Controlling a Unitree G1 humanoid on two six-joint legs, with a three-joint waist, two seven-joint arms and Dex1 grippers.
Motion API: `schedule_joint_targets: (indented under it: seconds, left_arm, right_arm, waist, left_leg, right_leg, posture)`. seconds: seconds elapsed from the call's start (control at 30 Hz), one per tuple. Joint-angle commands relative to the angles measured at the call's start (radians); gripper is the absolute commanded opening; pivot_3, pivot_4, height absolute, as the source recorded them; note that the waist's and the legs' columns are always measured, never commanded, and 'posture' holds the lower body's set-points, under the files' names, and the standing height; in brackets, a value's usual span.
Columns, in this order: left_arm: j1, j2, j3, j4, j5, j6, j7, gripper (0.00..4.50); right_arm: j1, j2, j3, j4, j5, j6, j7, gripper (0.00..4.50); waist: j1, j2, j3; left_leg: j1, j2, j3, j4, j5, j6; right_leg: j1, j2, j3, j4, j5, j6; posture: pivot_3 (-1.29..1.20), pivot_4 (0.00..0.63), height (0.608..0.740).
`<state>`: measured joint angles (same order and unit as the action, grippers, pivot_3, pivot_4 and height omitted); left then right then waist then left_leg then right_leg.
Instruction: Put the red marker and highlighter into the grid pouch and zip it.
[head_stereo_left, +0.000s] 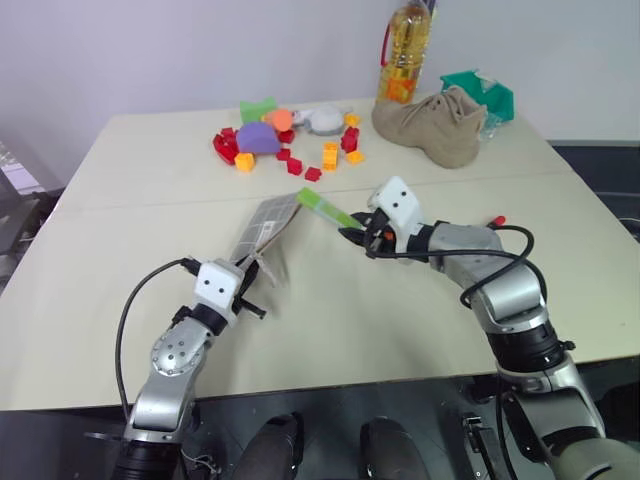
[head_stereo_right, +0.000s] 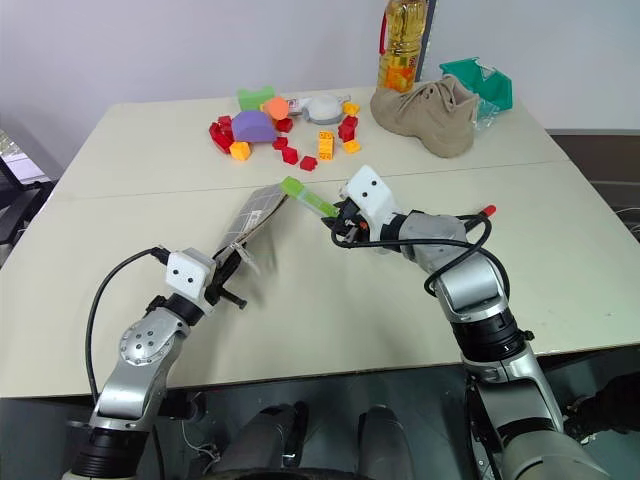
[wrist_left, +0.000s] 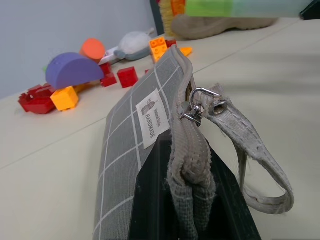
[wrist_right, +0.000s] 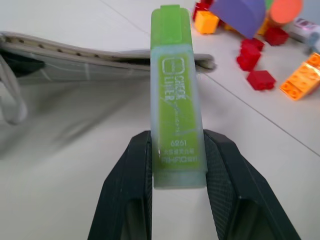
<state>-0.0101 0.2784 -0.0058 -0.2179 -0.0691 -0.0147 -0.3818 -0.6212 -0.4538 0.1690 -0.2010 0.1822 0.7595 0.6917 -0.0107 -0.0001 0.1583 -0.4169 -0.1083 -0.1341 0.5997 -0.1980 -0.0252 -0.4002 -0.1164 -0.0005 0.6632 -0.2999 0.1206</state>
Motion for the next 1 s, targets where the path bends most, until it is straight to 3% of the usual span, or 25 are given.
schedule_joint_targets:
  seconds: [0.03,0.57,1.0]
  left_arm:
    - [-0.012,-0.001,0.003,-0.059,-0.031,-0.038,-0.015,0.0]
    - [-0.012,0.008,-0.003,-0.092,-0.031,-0.055,-0.032,0.0]
    - [-0.043,0.154,-0.128,-0.03,0.07,-0.227,-0.197,0.0]
  right_arm:
    - [-0.008,-0.011,-0.009,-0.043,0.014,0.004,0.001,0.87]
    - [-0.025,-0.07,-0.01,-0.034,0.009,0.012,0.034,0.87]
    - [-0.033,-0.242,0.167,-0.099,-0.06,-0.123,0.24,0.87]
  waist:
    - [0.0,0.0,0.0]
    - [0.0,-0.001,0.001]
    - [0.0,-0.002,0.001]
  left_leg:
    - [0.0,0.0,0.0,0.0,0.0,0.0]
    - [0.0,0.0,0.0,0.0,0.0,0.0]
    - [0.0,0.0,0.0,0.0,0.0,0.001]
  right_leg:
    - [0.0,0.0,0.0,0.0,0.0,0.0]
    - [0.0,0.0,0.0,0.0,0.0,0.0]
    - [0.001,-0.001,-0.001,-0.002,0.0,0.0]
  posture:
    - [0.0,0.15,0.74]
    - [0.0,0.15,0.74]
    - [0.0,0.15,0.74]
